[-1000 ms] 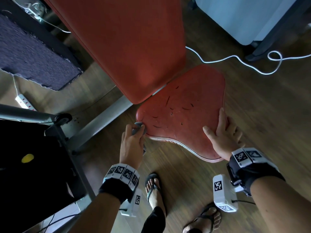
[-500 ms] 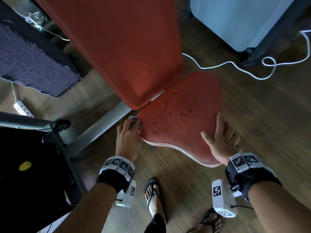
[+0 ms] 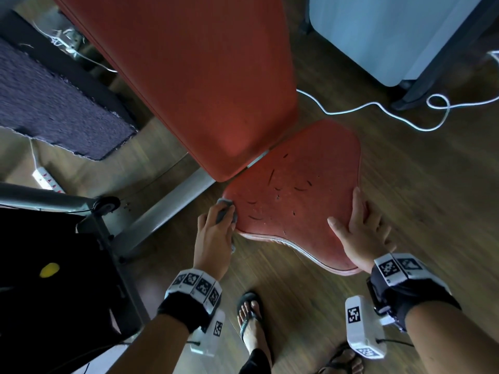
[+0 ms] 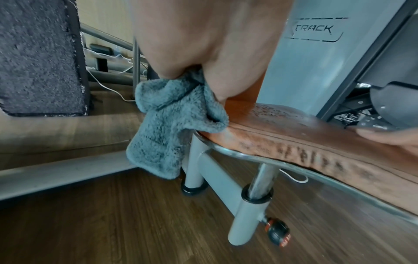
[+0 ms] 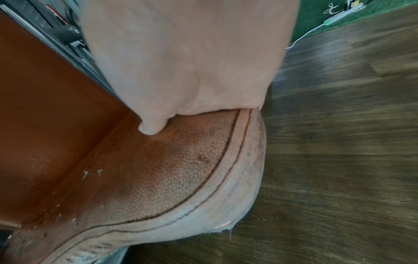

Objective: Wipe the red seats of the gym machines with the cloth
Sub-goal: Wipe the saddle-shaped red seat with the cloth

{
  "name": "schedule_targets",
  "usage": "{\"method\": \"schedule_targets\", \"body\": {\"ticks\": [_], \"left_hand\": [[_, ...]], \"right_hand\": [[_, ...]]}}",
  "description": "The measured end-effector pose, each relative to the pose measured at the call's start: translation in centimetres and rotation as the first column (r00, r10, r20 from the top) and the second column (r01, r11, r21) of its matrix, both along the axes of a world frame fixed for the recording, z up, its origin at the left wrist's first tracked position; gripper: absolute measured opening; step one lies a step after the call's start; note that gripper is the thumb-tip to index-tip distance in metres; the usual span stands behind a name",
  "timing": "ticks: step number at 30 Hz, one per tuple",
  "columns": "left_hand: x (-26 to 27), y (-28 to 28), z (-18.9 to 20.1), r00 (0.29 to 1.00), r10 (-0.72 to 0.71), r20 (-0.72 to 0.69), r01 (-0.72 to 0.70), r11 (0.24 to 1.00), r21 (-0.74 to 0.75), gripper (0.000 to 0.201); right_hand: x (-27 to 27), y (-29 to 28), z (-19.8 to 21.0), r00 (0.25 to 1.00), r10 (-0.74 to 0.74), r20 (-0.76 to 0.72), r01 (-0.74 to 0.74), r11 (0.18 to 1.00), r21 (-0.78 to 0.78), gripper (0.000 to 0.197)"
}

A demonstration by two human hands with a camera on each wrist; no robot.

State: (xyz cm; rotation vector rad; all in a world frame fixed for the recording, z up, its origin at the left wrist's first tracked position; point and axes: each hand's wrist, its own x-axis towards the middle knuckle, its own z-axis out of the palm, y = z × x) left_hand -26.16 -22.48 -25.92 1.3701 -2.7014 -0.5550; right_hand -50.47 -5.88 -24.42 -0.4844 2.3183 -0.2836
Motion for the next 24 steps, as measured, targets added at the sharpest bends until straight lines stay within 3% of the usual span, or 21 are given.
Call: {"method": "schedule_targets", "body": {"ticks": [5,9,15,20,24], "left_hand": [[-0.6,-1.1,-0.3,0.999,-0.035,-0.021,0.035,0.999,0.003,0.037],[-1.8,-3.7,-1.6,0.994,-0.106,-0.033,0.107,0.994,0.021,0.052],[-1.4,0.2,-0.7,0.992,-0.089,-0.084,0.087,0.996,-0.021,0.045],[-3.0,-2.2,-0.8,0.997,-0.059,-0.057,0.058,0.998,-0.024,0.038],[-3.6,-1.7,-0.1,0.993,0.009,-0.116,-0.012,1.0,-0.028,0.031]], "right_hand": [[0.0,0.0,-0.1,1.0,-0.002,-0.001,0.002,1.0,0.001,0.078],[-0.1,0.0,-0.3,1.0,-0.003,0.005,0.003,1.0,-0.013,0.079],[-0.1,0.1,-0.4,1.0,-0.003,0.005,0.003,1.0,-0.018,0.079],[-0.3,0.0,-0.3,1.0,-0.003,0.017,0.003,1.0,-0.012,0.08],[-0.3,0.0,-0.2,1.0,0.003,0.025,-0.003,1.0,-0.01,0.08]]}}
